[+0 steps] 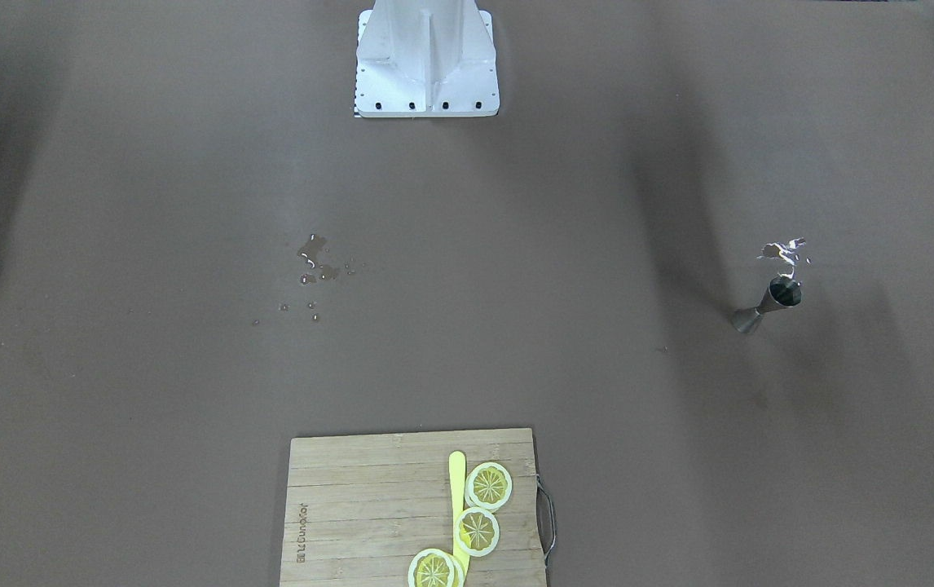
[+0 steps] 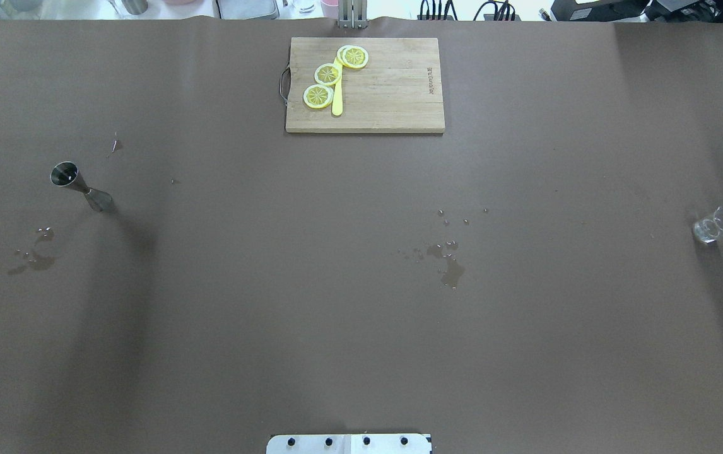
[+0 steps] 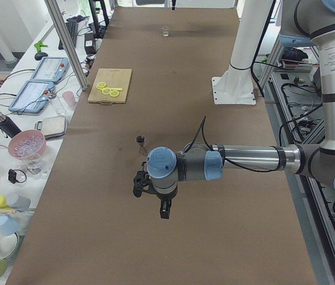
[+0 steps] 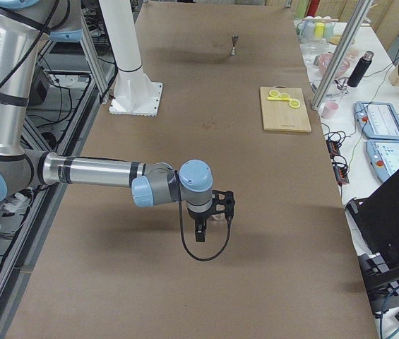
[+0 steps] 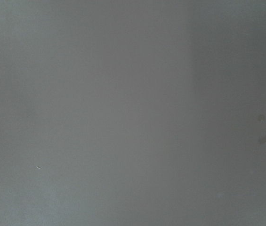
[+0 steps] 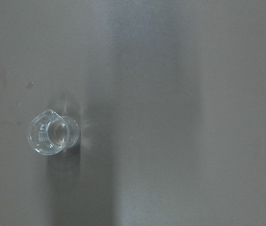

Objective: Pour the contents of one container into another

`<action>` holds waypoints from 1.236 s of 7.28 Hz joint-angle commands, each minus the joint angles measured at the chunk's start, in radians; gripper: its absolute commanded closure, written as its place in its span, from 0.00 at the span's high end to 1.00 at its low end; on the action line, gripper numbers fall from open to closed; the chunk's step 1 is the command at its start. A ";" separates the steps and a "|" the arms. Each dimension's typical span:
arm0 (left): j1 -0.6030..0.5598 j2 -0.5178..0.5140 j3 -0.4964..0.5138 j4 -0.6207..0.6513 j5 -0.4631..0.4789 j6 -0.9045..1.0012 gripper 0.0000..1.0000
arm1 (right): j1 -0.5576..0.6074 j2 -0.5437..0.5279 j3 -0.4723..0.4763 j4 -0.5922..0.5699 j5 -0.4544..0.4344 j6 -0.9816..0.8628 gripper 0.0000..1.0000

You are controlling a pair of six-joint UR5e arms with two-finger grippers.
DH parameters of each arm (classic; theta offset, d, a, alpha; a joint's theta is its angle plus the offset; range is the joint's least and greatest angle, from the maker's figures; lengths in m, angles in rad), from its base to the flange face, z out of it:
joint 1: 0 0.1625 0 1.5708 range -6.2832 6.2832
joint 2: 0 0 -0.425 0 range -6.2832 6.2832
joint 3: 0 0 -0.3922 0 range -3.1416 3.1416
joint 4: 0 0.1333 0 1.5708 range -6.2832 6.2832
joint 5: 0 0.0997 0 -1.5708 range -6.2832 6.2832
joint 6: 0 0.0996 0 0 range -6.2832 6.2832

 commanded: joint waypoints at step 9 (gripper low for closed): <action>-0.016 -0.051 -0.010 -0.004 0.035 -0.083 0.98 | -0.008 0.011 0.015 -0.033 -0.037 -0.028 1.00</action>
